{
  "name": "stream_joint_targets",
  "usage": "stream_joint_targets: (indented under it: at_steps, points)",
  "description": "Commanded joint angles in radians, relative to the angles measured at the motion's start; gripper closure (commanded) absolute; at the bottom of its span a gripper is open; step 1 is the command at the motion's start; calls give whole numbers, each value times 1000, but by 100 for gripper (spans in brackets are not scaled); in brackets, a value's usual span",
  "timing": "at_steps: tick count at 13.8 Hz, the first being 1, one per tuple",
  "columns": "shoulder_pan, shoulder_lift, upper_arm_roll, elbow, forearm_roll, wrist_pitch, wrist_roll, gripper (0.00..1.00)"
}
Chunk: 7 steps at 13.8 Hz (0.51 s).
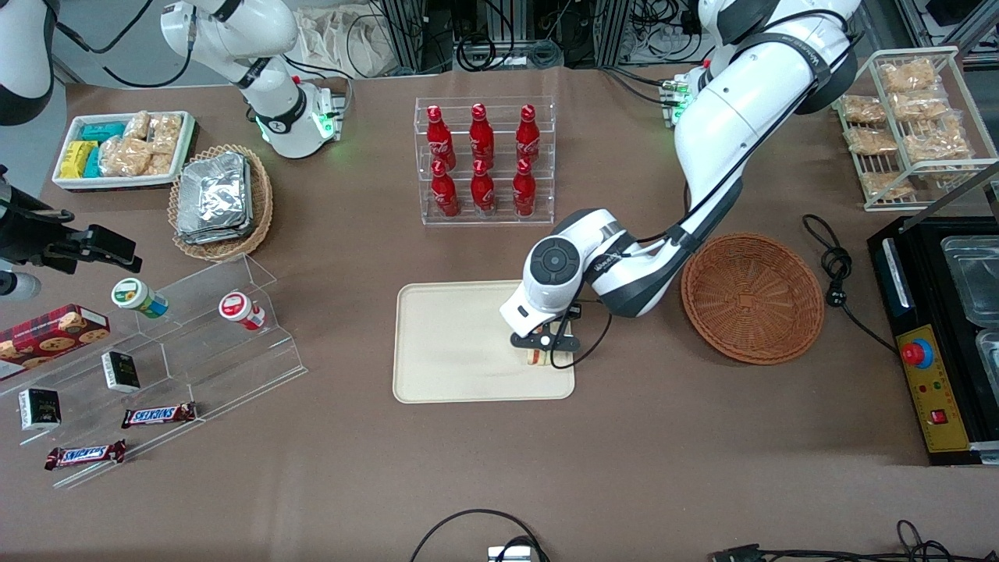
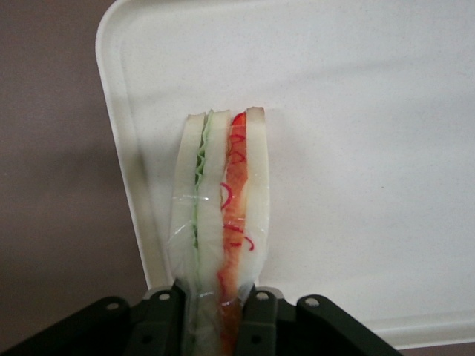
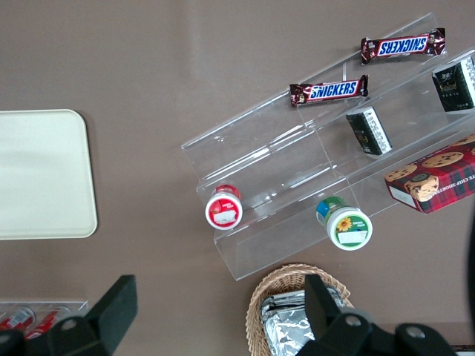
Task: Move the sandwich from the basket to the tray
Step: 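Lower the sandwich onto the tray and open the left gripper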
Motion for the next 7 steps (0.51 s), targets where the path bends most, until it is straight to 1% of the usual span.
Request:
stream_joint_targets:
  at_steps: [1,2,3,4,6,7]
  points:
    - [-13,22,-1,43,23,-9,-22,26]
    - [-16,22,-1,44,25,-9,-22,15]
    - [-16,22,-1,44,25,-9,-22,10]
    - [-16,22,-1,47,25,-9,-23,9]
    - [-16,21,-1,59,23,-9,-48,1]
    - [-15,16,-1,59,25,-10,-51,1]
